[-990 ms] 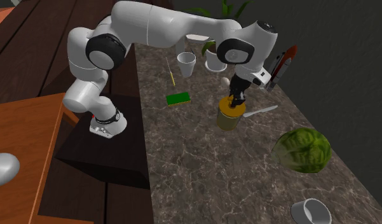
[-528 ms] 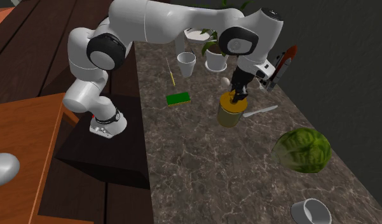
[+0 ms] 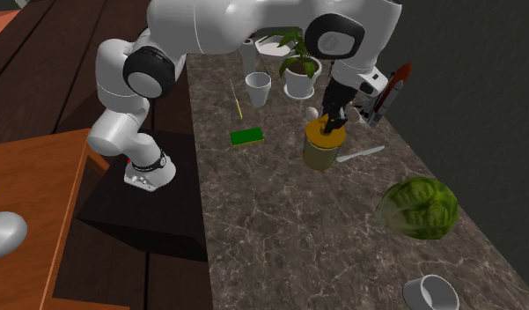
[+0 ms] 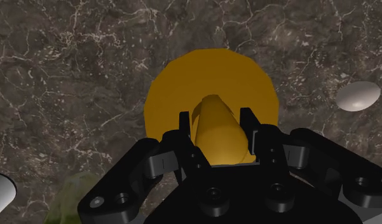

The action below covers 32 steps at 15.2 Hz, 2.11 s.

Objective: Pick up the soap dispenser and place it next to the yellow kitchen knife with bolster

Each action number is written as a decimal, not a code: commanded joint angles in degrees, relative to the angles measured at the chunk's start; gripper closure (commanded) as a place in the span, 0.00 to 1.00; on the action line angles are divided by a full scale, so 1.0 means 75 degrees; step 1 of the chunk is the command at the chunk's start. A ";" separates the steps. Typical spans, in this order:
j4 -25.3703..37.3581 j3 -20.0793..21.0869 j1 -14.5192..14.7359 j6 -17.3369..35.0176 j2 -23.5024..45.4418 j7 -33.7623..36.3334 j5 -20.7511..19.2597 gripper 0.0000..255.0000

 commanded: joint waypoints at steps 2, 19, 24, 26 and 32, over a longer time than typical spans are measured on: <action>0.0663 -0.0002 0.0031 -0.0459 0.0202 -0.0005 -0.0015 1.00; -0.3360 0.0494 0.0637 -0.0057 -0.3428 0.1213 0.0378 1.00; -0.4267 0.0764 0.0905 -0.0147 -0.4447 0.1751 0.0604 1.00; -0.4546 0.0883 0.1017 -0.0219 -0.4812 0.1980 0.0707 1.00; -0.5134 0.1293 0.1362 -0.0525 -0.5763 0.2723 0.1063 1.00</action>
